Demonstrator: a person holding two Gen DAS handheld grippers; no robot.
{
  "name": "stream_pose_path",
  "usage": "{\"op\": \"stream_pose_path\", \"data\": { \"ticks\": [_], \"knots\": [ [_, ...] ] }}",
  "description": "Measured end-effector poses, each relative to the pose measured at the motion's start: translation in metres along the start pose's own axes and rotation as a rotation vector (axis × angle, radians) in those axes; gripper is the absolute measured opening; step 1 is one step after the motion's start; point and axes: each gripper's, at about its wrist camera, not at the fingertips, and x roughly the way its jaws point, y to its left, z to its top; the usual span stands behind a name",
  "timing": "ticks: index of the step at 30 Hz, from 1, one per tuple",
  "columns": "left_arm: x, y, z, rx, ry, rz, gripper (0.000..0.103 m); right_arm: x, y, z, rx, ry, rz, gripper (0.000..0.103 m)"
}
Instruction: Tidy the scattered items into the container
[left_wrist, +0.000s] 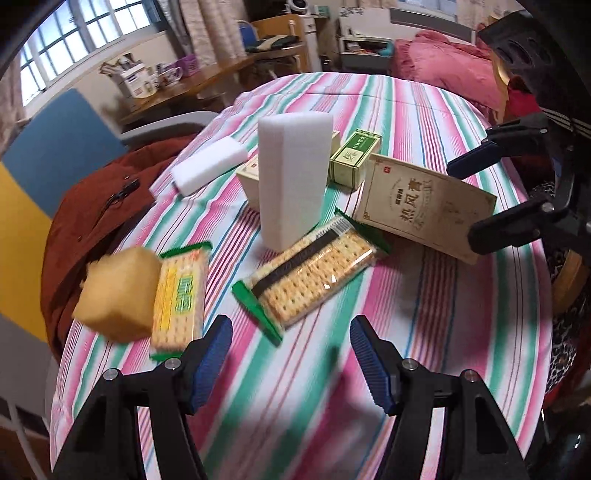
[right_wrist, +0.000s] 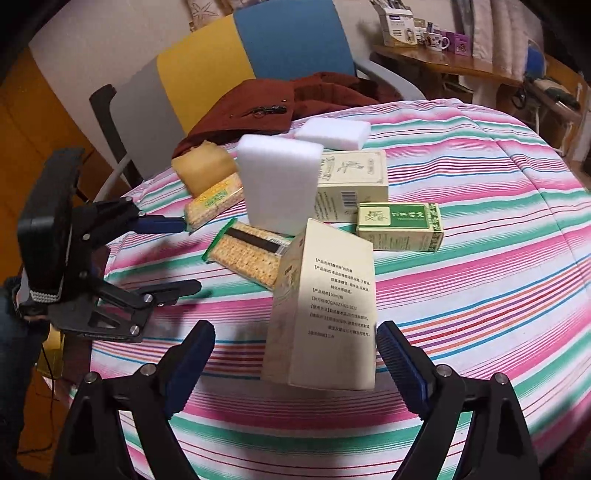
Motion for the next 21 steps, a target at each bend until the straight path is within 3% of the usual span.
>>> {"op": "stream_pose_path", "data": {
  "ticks": [8, 21],
  "knots": [
    [0.021, 0.003, 0.012, 0.080, 0.004, -0.064, 0.067, 0.002, -0.005, 0.005, 0.032, 0.000, -0.021, 0.091],
    [0.047, 0.007, 0.027, 0.127, 0.010, -0.123, 0.069, 0.013, -0.005, 0.008, 0.011, 0.016, -0.070, 0.091]
  ]
}}
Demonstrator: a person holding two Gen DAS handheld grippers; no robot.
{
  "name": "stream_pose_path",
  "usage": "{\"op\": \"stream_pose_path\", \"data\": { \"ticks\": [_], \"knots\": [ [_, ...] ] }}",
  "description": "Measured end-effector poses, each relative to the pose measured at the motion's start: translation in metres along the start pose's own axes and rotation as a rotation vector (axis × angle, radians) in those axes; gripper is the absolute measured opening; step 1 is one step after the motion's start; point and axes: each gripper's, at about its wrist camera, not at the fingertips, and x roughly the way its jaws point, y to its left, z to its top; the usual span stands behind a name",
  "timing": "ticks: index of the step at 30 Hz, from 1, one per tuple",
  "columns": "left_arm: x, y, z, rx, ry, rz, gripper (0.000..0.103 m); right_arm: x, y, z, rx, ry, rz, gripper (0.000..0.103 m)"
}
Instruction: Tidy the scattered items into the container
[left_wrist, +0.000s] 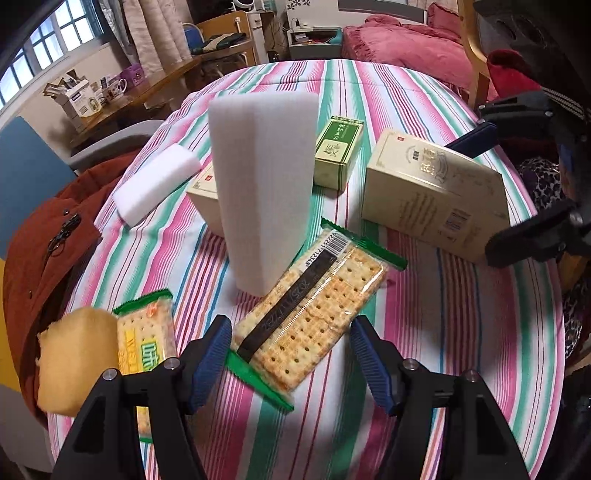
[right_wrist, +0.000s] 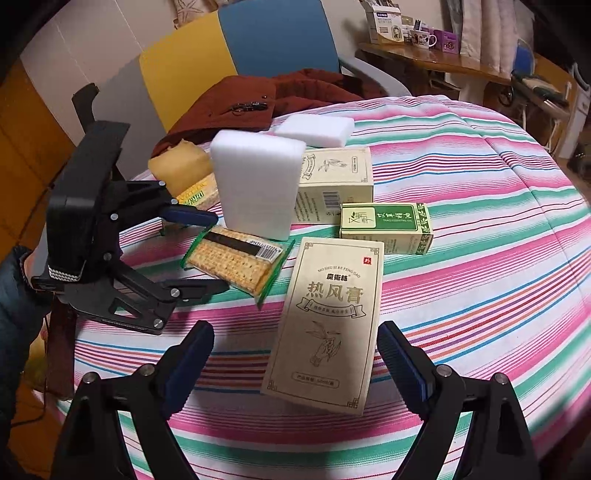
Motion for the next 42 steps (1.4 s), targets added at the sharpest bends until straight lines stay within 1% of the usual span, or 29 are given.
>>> {"op": "stream_pose_path", "data": {
  "ticks": [9, 11, 14, 15, 18, 23, 26, 28, 30, 34, 36, 39, 42],
  "knots": [
    [0.008, 0.001, 0.013, 0.000, -0.009, -0.024, 0.069, 0.003, -0.002, -0.001, 0.008, 0.000, -0.012, 0.091],
    [0.011, 0.001, 0.016, -0.015, -0.009, -0.047, 0.069, 0.002, -0.002, -0.002, 0.012, -0.006, -0.015, 0.091],
    [0.015, 0.002, 0.018, -0.050, -0.002, -0.105, 0.069, 0.003, -0.003, -0.001, 0.010, -0.009, -0.017, 0.091],
    [0.016, 0.003, 0.018, -0.065, -0.004, -0.120, 0.069, 0.003, -0.001, -0.001, 0.003, -0.011, -0.022, 0.089],
    [0.014, 0.002, 0.015, -0.103, -0.008, -0.127, 0.067, 0.003, 0.000, -0.001, -0.011, -0.014, -0.027, 0.086],
    [0.010, 0.000, 0.009, -0.196, -0.017, -0.096, 0.063, 0.004, 0.000, -0.001, -0.019, -0.016, -0.042, 0.081],
    [0.006, -0.005, 0.005, -0.244, -0.011, -0.059, 0.059, 0.006, -0.003, 0.000, -0.016, -0.008, -0.047, 0.078],
    [0.002, -0.010, 0.001, -0.272, -0.008, -0.036, 0.056, 0.008, -0.002, -0.001, -0.019, 0.001, -0.060, 0.069],
    [-0.003, -0.017, -0.006, -0.306, -0.007, -0.011, 0.055, 0.009, -0.003, -0.001, -0.017, 0.008, -0.060, 0.066],
    [-0.015, -0.028, -0.024, -0.394, -0.001, 0.031, 0.054, 0.009, 0.000, -0.001, -0.026, 0.012, -0.055, 0.063],
    [-0.023, -0.034, -0.035, -0.444, 0.002, 0.073, 0.054, 0.010, 0.001, -0.001, -0.031, 0.020, -0.050, 0.061],
    [-0.034, -0.049, -0.050, -0.523, -0.014, 0.123, 0.054, 0.013, 0.006, -0.001, -0.052, 0.039, -0.046, 0.058],
    [-0.044, -0.068, -0.073, -0.604, -0.046, 0.162, 0.054, 0.016, 0.013, -0.004, -0.088, 0.058, -0.046, 0.057]
  ]
}}
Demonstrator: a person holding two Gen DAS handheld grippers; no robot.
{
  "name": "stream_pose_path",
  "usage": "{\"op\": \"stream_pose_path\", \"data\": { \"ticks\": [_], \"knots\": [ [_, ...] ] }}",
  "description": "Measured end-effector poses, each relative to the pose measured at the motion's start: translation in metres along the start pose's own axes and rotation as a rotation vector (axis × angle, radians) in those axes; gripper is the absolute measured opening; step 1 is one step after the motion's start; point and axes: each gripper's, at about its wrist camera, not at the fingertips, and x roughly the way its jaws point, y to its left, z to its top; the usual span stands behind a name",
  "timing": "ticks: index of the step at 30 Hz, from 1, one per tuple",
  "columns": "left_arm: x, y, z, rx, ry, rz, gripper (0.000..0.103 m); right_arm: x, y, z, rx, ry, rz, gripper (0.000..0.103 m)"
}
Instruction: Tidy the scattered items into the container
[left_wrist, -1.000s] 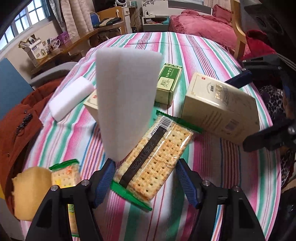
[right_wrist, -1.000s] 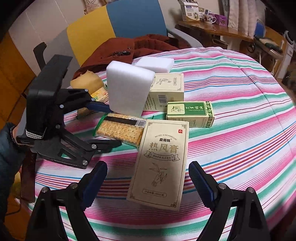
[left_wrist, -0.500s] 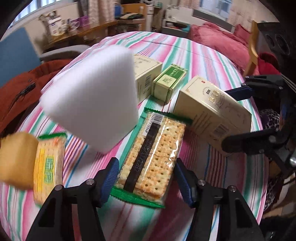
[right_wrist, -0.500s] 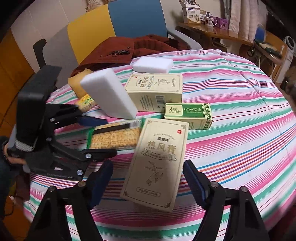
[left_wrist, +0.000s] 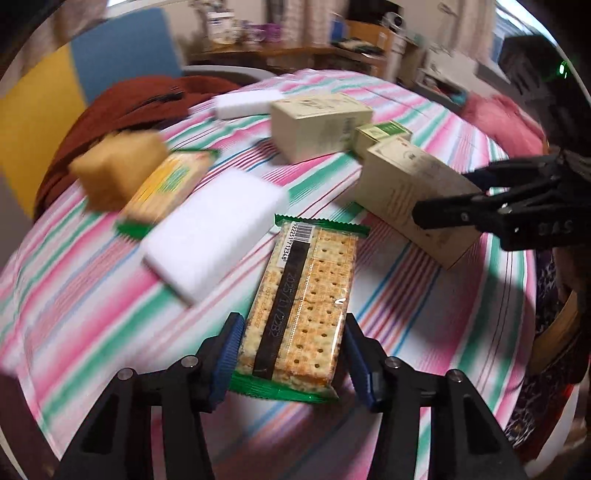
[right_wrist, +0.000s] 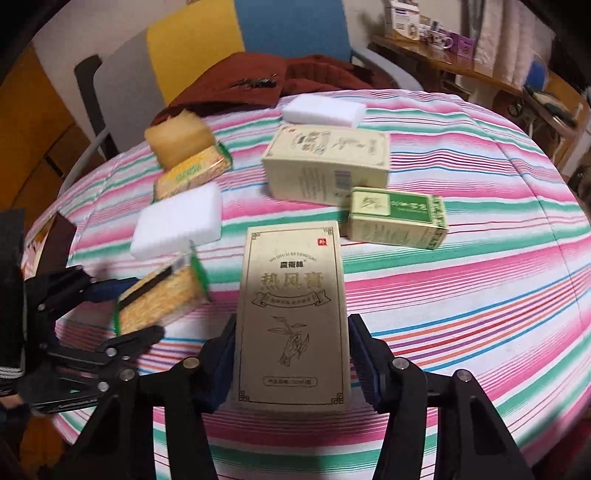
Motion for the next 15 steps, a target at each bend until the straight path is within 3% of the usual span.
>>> {"op": "stream_pose_path", "data": {
  "ticks": [5, 12, 15],
  "knots": [
    [0.005, 0.003, -0.006, -0.042, -0.055, 0.036, 0.054, 0.001, 0.006, -0.001, -0.033, -0.001, -0.027, 0.055],
    [-0.018, 0.016, -0.023, -0.116, -0.120, -0.060, 0.051, 0.003, 0.007, 0.000, -0.038, -0.002, -0.035, 0.054],
    [-0.005, 0.028, -0.012, -0.120, -0.122, -0.068, 0.050, 0.002, 0.007, 0.000, -0.040, -0.002, -0.023, 0.054]
  ]
}}
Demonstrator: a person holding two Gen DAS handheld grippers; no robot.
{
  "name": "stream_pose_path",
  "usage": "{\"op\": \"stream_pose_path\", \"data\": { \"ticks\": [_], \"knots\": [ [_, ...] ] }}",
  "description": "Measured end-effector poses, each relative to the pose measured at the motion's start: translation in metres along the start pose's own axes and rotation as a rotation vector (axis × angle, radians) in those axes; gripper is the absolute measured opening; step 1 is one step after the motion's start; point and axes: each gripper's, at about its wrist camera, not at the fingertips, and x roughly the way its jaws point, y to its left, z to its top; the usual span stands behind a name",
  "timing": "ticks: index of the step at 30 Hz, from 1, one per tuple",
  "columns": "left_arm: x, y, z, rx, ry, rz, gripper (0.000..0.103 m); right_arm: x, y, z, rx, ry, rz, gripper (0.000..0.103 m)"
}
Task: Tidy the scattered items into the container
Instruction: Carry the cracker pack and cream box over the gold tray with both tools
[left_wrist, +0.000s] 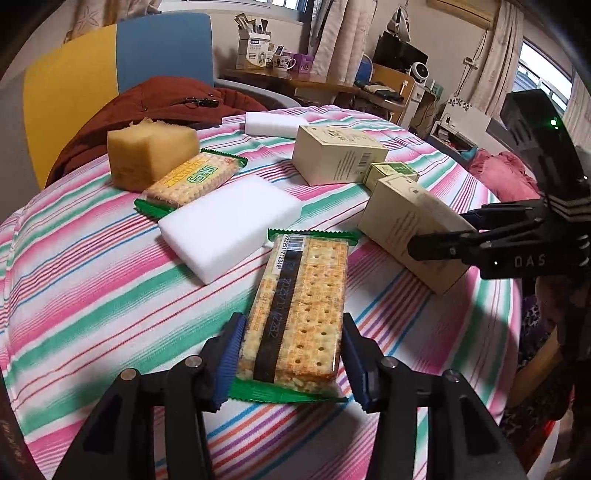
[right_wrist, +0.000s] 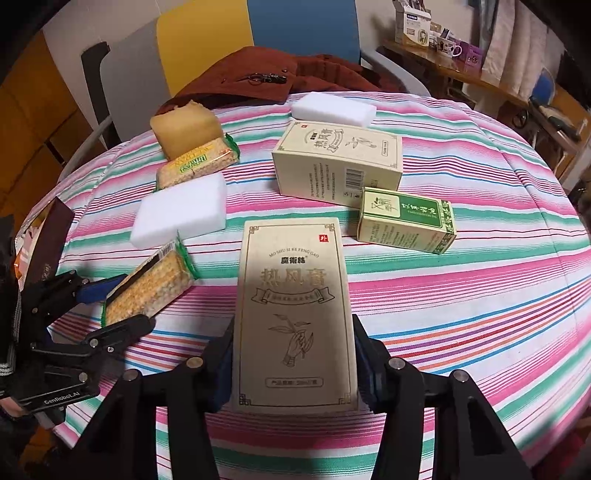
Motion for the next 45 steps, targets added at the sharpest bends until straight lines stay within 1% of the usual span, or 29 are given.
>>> {"op": "stream_pose_path", "data": {
  "ticks": [2, 4, 7, 9, 12, 14, 16, 17, 20, 23, 28, 32, 37, 41, 45],
  "knots": [
    [-0.008, -0.002, -0.007, 0.000, -0.002, 0.003, 0.050, 0.000, 0.002, 0.000, -0.006, 0.000, 0.005, 0.054],
    [-0.017, -0.003, -0.016, -0.008, -0.004, 0.022, 0.050, 0.000, 0.003, -0.001, -0.013, -0.002, 0.007, 0.054],
    [-0.030, -0.005, -0.030, -0.008, -0.014, 0.083, 0.050, -0.001, 0.008, -0.002, -0.025, -0.009, 0.016, 0.054],
    [-0.037, -0.004, -0.040, -0.016, -0.024, 0.110, 0.050, 0.000, 0.013, -0.005, -0.038, -0.021, 0.021, 0.054],
    [-0.048, 0.002, -0.052, -0.048, -0.040, 0.135, 0.050, 0.000, 0.026, -0.012, -0.060, -0.057, 0.038, 0.054],
    [-0.057, 0.004, -0.060, -0.057, -0.050, 0.170, 0.050, -0.001, 0.032, -0.017, -0.052, -0.091, 0.050, 0.054],
    [-0.066, 0.008, -0.067, -0.070, -0.059, 0.187, 0.050, -0.002, 0.037, -0.024, -0.035, -0.126, 0.066, 0.054],
    [-0.070, 0.009, -0.070, -0.076, -0.066, 0.195, 0.050, -0.002, 0.041, -0.027, -0.027, -0.143, 0.060, 0.054],
    [-0.087, 0.012, -0.075, -0.086, -0.099, 0.213, 0.050, -0.004, 0.053, -0.037, -0.009, -0.175, 0.062, 0.054],
    [-0.104, 0.012, -0.078, -0.089, -0.137, 0.237, 0.050, -0.004, 0.067, -0.043, -0.009, -0.197, 0.042, 0.054],
    [-0.135, 0.018, -0.081, -0.109, -0.190, 0.276, 0.050, -0.002, 0.084, -0.048, 0.010, -0.215, 0.064, 0.053],
    [-0.161, 0.026, -0.087, -0.122, -0.231, 0.336, 0.050, -0.002, 0.100, -0.046, 0.023, -0.222, 0.104, 0.053],
    [-0.188, 0.048, -0.099, -0.159, -0.259, 0.419, 0.050, 0.002, 0.127, -0.046, 0.011, -0.222, 0.144, 0.053],
    [-0.208, 0.069, -0.112, -0.197, -0.274, 0.478, 0.050, -0.002, 0.151, -0.044, 0.010, -0.244, 0.204, 0.053],
    [-0.224, 0.088, -0.125, -0.233, -0.286, 0.530, 0.050, -0.009, 0.182, -0.042, -0.029, -0.270, 0.262, 0.053]
  ]
}}
